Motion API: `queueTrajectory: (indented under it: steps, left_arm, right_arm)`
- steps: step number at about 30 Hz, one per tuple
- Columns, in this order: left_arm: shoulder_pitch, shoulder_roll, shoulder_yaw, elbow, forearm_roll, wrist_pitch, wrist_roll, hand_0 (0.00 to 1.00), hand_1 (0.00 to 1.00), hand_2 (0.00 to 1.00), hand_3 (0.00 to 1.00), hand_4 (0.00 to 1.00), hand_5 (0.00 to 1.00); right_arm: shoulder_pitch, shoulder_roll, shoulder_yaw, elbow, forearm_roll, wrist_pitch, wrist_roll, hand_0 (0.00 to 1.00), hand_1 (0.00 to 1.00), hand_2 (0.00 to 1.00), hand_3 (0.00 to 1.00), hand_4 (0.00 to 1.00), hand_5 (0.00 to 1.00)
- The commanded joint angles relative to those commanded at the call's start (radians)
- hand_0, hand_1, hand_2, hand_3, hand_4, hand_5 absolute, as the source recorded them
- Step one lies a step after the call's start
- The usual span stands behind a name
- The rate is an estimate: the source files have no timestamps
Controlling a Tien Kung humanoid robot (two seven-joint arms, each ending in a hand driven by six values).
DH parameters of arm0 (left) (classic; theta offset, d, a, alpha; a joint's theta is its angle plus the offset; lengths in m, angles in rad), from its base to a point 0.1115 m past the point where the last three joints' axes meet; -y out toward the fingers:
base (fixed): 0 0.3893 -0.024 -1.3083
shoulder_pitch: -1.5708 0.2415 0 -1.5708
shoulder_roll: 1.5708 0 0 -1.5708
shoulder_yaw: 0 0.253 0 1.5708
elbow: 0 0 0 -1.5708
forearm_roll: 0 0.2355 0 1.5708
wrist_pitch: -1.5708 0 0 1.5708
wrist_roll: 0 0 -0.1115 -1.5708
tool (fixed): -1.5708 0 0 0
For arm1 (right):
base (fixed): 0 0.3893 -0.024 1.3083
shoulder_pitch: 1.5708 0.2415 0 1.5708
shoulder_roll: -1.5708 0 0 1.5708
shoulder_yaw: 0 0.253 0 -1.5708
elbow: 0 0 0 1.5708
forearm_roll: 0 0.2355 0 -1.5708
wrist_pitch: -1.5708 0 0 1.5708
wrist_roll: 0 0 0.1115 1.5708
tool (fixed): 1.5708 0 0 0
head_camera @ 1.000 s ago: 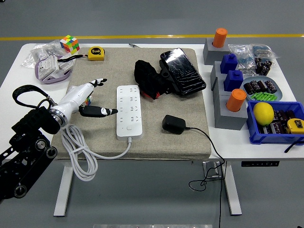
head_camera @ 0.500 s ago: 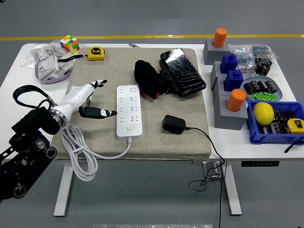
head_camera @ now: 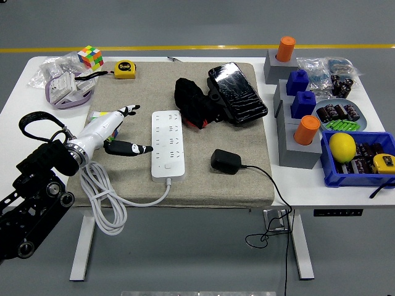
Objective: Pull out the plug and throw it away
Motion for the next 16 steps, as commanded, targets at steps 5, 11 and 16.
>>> queueTrajectory:
  steps: [5, 11, 16]
  left_arm:
    - [0.007, -0.002, 0.001, 0.001, 0.001, -0.001, 0.001, 0.852, 0.941, 0.943, 0.998, 0.993, 0.46]
    - [0.008, -0.001, 0.001, 0.0, 0.004, 0.0, 0.004, 0.851, 0.94, 0.943, 0.998, 0.992, 0.462]
    - [0.008, -0.001, 0.0, -0.001, 0.004, 0.0, 0.004, 0.851, 0.94, 0.943, 0.998, 0.992, 0.462]
  right_arm:
    - [-0.005, 0.003, 0.003, 0.0, -0.001, 0.0, 0.0, 0.569, 0.648, 0.671, 0.573, 0.97, 0.516]
    - [-0.005, 0.005, 0.007, 0.0, -0.003, 0.001, 0.0, 0.569, 0.649, 0.672, 0.573, 0.97, 0.517]
    - [-0.005, 0.006, 0.01, 0.0, -0.004, 0.001, 0.0, 0.569, 0.649, 0.672, 0.573, 0.97, 0.517]
